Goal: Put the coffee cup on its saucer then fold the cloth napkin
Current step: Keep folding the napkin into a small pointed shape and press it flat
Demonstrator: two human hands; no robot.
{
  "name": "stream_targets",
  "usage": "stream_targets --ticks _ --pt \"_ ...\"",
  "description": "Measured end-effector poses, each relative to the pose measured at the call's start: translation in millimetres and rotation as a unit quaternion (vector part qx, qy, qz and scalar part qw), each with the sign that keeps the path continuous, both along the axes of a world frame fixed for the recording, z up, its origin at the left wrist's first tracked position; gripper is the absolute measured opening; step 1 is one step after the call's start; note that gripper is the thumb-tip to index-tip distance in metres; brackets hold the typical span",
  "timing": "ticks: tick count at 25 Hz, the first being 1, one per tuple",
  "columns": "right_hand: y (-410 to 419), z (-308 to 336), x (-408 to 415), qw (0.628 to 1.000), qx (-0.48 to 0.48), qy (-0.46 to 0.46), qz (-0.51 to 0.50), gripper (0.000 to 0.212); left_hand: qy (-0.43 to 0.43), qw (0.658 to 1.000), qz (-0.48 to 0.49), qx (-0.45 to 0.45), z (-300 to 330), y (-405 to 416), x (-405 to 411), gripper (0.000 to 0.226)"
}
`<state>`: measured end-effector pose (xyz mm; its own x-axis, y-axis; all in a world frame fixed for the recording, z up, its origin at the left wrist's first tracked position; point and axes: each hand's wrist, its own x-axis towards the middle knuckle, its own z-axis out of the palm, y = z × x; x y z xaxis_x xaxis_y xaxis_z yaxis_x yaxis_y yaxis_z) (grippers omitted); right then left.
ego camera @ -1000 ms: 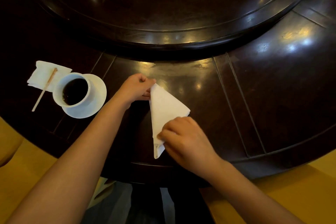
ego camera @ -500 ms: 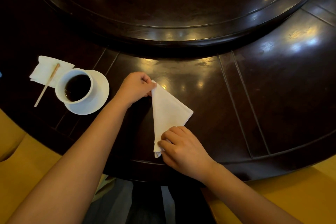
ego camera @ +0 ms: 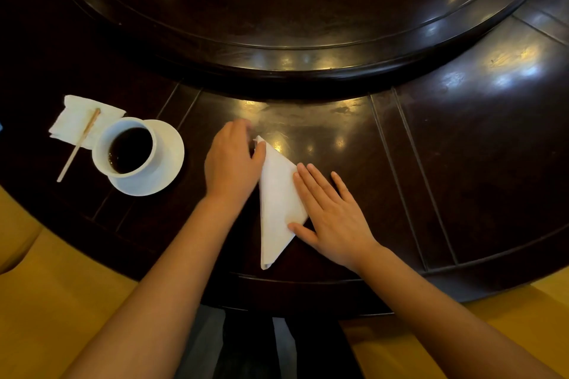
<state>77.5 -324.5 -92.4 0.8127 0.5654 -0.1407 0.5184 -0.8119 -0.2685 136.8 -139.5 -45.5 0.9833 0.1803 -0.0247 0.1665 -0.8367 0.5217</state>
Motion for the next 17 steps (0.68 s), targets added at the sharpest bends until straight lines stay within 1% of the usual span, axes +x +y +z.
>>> stream_targets --ticks 1,2,3,4,5,7,10,12,17 --pt "1 -1 -1 1.0 -0.001 -0.003 -0.004 0.077 -0.043 0.998 -0.041 0.037 -3 -11 -7 0.034" --pt "2 -1 -1 1.0 0.002 -0.007 -0.009 0.077 -0.038 0.993 -0.091 0.059 -7 -23 -14 0.045" --pt "2 -1 -1 1.0 0.006 -0.009 -0.015 0.077 -0.005 0.988 -0.13 0.079 -15 -33 -21 0.052" --pt "3 -1 -1 1.0 0.011 -0.009 -0.018 0.077 0.036 0.984 -0.145 0.097 -23 -40 -26 0.055" --pt "2 -1 -1 1.0 0.013 -0.006 -0.016 0.076 0.063 0.981 -0.144 0.111 -33 -43 -30 0.057" --pt "-1 -2 0 1.0 0.016 -0.007 -0.003 0.073 0.072 0.979 -0.134 0.136 -48 -41 -34 0.061" --pt "-7 -3 0 1.0 0.005 -0.011 0.013 0.066 0.06 0.976 -0.125 0.169 -53 -40 -40 0.061" --pt "-7 -3 -1 1.0 0.001 -0.016 0.007 0.065 0.051 0.978 -0.108 0.173 -53 -41 -52 0.06" --pt "-8 -5 -1 1.0 -0.011 -0.019 0.018 0.064 0.045 0.975 -0.111 0.186 -52 -38 -97 0.059"
